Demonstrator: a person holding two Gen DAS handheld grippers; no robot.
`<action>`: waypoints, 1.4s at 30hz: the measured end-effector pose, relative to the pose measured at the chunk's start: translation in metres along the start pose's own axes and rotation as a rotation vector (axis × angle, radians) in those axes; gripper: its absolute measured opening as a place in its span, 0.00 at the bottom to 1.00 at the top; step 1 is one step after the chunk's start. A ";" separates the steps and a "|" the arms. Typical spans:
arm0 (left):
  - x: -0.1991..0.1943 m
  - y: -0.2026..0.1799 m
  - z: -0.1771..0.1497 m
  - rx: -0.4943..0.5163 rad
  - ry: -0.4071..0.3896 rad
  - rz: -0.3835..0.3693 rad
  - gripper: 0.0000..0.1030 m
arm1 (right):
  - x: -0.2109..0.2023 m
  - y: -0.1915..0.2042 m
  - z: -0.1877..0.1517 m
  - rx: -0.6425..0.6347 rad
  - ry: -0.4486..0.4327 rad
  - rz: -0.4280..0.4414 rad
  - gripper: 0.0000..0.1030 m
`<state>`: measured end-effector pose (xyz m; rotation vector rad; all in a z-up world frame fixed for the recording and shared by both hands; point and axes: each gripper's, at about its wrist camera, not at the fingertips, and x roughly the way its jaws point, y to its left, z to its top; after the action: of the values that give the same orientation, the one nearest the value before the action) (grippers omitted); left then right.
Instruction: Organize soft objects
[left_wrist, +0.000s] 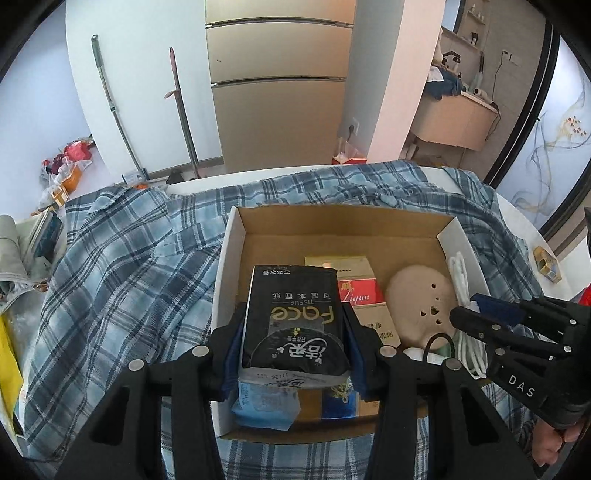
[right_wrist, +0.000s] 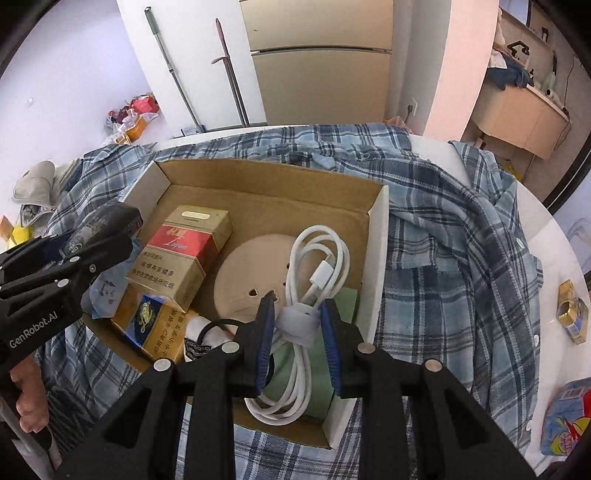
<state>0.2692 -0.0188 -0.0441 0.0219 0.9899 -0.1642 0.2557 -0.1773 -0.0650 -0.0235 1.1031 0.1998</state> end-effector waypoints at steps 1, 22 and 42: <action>0.000 -0.001 0.000 0.003 0.004 -0.001 0.47 | 0.000 0.000 0.000 0.003 0.001 0.002 0.28; -0.066 -0.007 0.003 0.022 -0.253 0.024 0.73 | -0.052 0.002 0.003 0.011 -0.179 -0.008 0.56; -0.228 -0.010 -0.075 0.049 -0.808 0.055 0.99 | -0.195 0.020 -0.051 -0.018 -0.675 -0.054 0.90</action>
<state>0.0834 0.0075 0.1053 0.0243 0.1788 -0.1286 0.1225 -0.1923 0.0870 -0.0009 0.4270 0.1522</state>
